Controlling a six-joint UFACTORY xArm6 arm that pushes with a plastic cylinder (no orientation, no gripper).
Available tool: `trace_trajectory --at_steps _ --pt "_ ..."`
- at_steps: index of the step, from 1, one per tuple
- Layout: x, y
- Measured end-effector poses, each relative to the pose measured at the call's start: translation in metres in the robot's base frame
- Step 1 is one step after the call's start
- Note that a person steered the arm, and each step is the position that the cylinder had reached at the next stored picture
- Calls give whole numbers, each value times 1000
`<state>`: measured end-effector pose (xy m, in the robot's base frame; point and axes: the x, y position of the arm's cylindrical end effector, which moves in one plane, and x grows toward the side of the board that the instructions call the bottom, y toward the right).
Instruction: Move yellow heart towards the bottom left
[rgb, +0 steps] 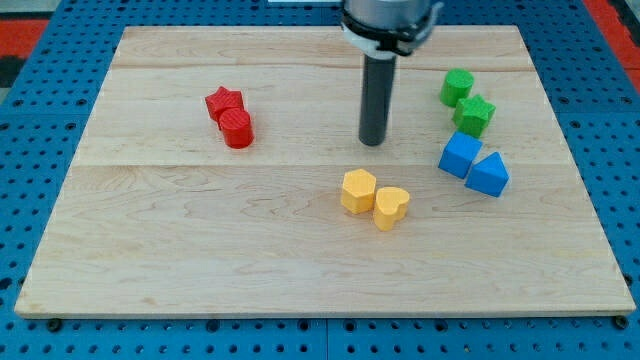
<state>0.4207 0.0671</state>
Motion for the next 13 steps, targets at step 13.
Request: trace_trajectory --at_steps 13 --pt "118 -127"
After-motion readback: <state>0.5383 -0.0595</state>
